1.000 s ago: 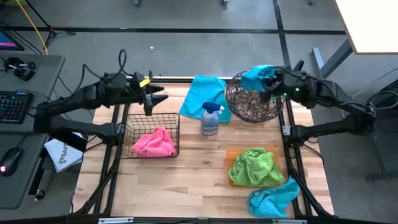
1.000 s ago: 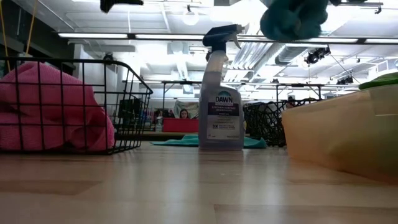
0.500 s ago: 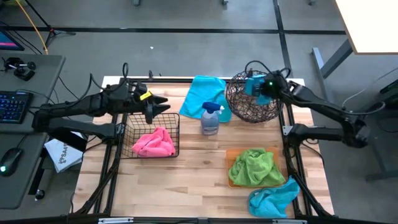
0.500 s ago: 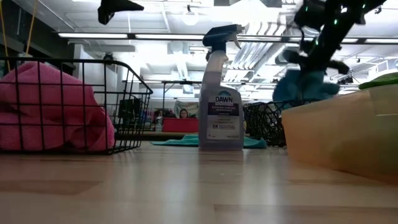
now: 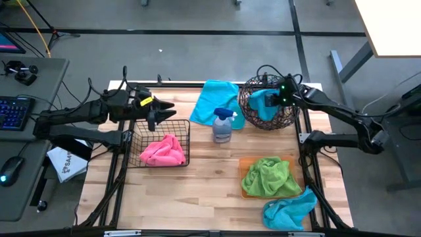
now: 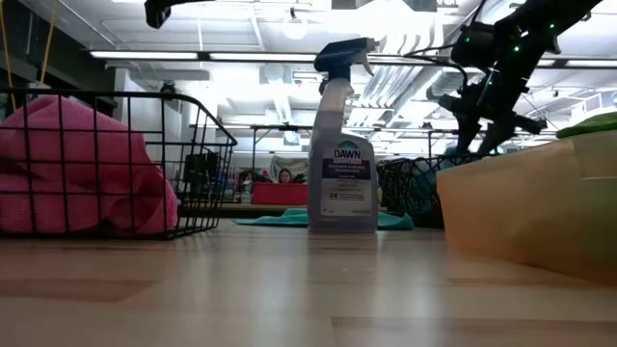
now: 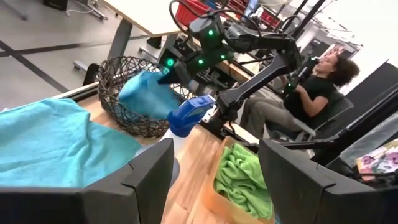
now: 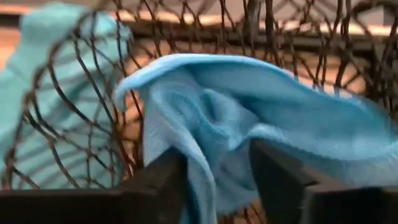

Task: Sort microfiber towel by color & place in baskets
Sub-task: Put the top left blue microfiber cloth into the right wire basket, then put the bottom blue microfiber cloth into the right wire basket

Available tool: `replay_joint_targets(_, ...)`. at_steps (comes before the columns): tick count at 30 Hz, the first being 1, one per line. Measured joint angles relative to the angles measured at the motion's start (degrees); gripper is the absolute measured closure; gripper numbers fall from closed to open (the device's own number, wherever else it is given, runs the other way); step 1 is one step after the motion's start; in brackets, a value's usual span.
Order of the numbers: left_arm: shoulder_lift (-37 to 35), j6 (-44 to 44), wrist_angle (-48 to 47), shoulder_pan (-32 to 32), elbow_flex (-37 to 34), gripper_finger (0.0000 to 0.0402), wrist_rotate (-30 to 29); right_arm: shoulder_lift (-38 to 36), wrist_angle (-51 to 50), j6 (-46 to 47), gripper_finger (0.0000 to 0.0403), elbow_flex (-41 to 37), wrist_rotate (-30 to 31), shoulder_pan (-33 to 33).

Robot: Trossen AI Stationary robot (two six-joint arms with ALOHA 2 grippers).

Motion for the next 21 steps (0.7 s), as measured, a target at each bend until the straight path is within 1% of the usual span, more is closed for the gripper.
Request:
replay_joint_targets(2, -0.03, 0.01, 0.02, 0.02, 0.00, 0.0179, -0.17, 0.00, -1.91, -0.04, 0.0190, 0.00, -1.62, 0.00)
replay_joint_targets(4, -0.01, 0.16, -0.03, 0.02, 0.00, 0.0179, -0.21, 0.00, -3.02, -0.23, 0.0155, 0.00, -4.54, 0.00)
replay_joint_targets(6, -0.01, 0.63, -0.04, 0.02, 0.00, 0.0179, -0.21, -0.01, -3.07, -1.46, 0.0129, 0.01, -7.89, 0.00)
replay_joint_targets(8, -0.01, 1.08, -0.06, 0.02, 0.00, 0.0179, -0.23, -0.38, -2.98, -2.39, 0.0113, 0.05, -12.10, 0.00)
replay_joint_targets(13, 0.01, 1.22, -0.07, 0.02, 0.00, 0.0179, -0.23, -2.41, -5.82, -2.31, 0.0105, 2.74, -21.58, 0.48)
replay_joint_targets(16, 0.01, 1.22, -0.09, 0.02, 0.00, 0.0179, -0.23, -5.07, -5.33, -0.92, 0.0104, 4.94, -28.95, 3.07)
replay_joint_targets(18, 0.01, 1.22, -0.13, 0.02, 0.00, 0.0179, -0.23, -7.04, -3.28, 1.86, 0.0104, 6.29, -34.56, 6.94)
replay_joint_targets(19, 0.02, 1.22, -0.19, 0.02, 0.00, 0.0179, -0.24, -8.10, -1.82, 4.01, 0.0104, 6.84, -36.33, 9.66)
replay_joint_targets(21, 0.04, 1.23, -0.24, 0.02, 0.00, 0.0179, -0.24, -9.85, 1.88, 9.29, 0.0104, 7.41, -37.58, 16.51)
